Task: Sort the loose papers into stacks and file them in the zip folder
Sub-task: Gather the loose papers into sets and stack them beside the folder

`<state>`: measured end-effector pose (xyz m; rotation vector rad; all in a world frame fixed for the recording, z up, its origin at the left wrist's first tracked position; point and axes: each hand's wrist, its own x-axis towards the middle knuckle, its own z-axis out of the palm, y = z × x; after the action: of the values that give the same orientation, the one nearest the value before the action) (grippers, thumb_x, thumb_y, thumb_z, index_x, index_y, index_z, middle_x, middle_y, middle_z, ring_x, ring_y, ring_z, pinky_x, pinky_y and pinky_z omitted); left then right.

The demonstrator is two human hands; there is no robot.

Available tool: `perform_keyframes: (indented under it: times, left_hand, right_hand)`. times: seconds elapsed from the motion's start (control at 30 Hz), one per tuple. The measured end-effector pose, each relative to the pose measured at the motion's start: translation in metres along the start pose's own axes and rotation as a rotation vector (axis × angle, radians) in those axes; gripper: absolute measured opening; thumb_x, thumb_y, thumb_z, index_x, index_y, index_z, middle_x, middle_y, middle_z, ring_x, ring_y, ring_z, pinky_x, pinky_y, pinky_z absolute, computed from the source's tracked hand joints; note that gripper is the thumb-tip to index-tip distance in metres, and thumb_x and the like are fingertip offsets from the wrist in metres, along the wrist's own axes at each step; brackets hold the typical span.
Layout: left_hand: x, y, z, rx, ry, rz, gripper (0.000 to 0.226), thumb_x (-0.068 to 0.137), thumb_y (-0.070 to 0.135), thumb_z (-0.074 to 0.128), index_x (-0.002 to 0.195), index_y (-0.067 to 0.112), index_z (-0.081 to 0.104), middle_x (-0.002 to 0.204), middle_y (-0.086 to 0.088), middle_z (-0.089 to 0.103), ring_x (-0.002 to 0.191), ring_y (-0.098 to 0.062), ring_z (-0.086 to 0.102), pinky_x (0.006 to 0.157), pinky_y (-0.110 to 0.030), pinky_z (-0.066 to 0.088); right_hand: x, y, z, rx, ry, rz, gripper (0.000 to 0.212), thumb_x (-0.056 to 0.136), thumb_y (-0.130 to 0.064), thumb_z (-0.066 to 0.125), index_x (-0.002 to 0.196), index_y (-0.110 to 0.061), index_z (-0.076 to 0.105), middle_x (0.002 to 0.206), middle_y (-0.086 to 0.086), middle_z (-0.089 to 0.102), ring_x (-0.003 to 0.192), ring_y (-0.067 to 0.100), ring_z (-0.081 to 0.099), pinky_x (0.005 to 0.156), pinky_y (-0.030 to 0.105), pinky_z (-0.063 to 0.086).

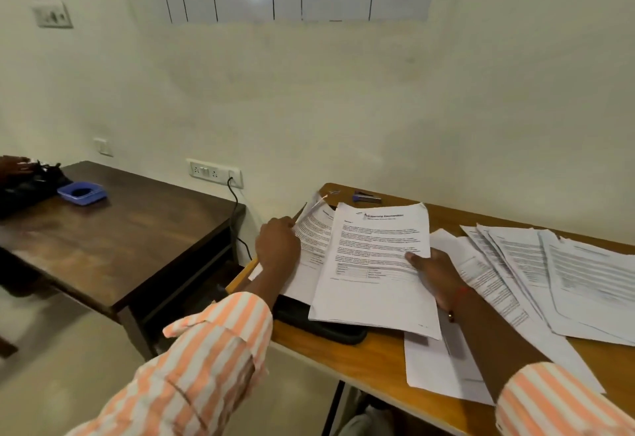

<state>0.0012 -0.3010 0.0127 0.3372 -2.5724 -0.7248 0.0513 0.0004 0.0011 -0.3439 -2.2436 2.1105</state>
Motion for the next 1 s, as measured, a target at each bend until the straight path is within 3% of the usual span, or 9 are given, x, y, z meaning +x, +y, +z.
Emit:
perform_keyframes:
  times: [0.3,0.47,0.57,0.67,0.77,0.9,1.0]
  left_hand:
    - [-0.034,0.008,0.002,0.024,0.179,0.304,0.023,0.097,0.019,0.061,0.11,0.028,0.078,0.091,0.004,0.073,0.075,-0.017,0.064,0.057,-0.031,0.053]
    - [-0.045,0.02,-0.007,-0.045,0.07,0.151,0.025,0.1,0.026,0.057,0.12,0.029,0.071,0.097,0.004,0.073,0.079,-0.016,0.069,0.056,-0.026,0.049]
    - [-0.032,0.02,-0.007,-0.033,-0.138,0.035,0.026,0.092,0.021,0.061,0.117,0.023,0.066,0.109,0.0,0.07,0.094,-0.023,0.069,0.065,-0.03,0.051]
    - [-0.015,0.016,-0.001,-0.021,-0.322,-0.054,0.024,0.087,0.024,0.059,0.109,0.015,0.064,0.102,-0.002,0.067,0.09,-0.025,0.065,0.068,-0.032,0.049]
    - [-0.01,0.017,0.004,0.023,-0.316,-0.042,0.023,0.088,0.028,0.058,0.106,0.015,0.066,0.102,-0.002,0.064,0.089,-0.022,0.056,0.071,-0.032,0.046]
    - [-0.012,0.02,0.018,0.156,-0.274,-0.01,0.035,0.089,0.039,0.058,0.113,0.016,0.07,0.13,-0.013,0.058,0.125,-0.033,0.049,0.11,-0.048,0.038]
    - [-0.012,0.02,0.02,0.142,-0.285,-0.034,0.039,0.088,0.039,0.063,0.118,0.014,0.067,0.13,-0.011,0.06,0.124,-0.032,0.053,0.109,-0.048,0.042]
  right_hand:
    - [0.0,0.003,-0.016,0.049,0.058,-0.005,0.028,0.097,-0.014,0.064,0.125,-0.011,0.065,0.118,0.008,0.073,0.105,0.034,0.07,0.098,0.055,0.052]
    - [-0.002,0.005,-0.017,0.069,0.082,-0.025,0.029,0.097,-0.014,0.064,0.126,-0.012,0.065,0.12,0.008,0.072,0.107,0.034,0.068,0.099,0.055,0.051]
    - [-0.004,0.005,-0.016,0.066,0.086,-0.033,0.026,0.098,-0.013,0.063,0.124,-0.012,0.066,0.12,0.008,0.071,0.108,0.033,0.068,0.098,0.052,0.052]
    - [-0.005,0.005,-0.012,0.062,0.101,-0.03,0.023,0.098,-0.012,0.062,0.121,-0.012,0.065,0.117,0.007,0.07,0.104,0.03,0.067,0.09,0.042,0.053]
    - [-0.006,0.008,-0.01,0.06,0.109,-0.034,0.017,0.097,-0.011,0.063,0.114,-0.015,0.065,0.115,0.007,0.07,0.099,0.025,0.067,0.085,0.038,0.052]
    - [-0.008,0.011,-0.009,0.044,0.113,-0.036,0.016,0.097,-0.012,0.063,0.113,-0.017,0.066,0.115,0.005,0.07,0.102,0.027,0.067,0.089,0.04,0.052]
    - [-0.012,0.012,-0.008,0.045,0.118,-0.044,0.02,0.098,-0.011,0.062,0.118,-0.015,0.065,0.114,0.005,0.069,0.1,0.025,0.066,0.085,0.037,0.052]
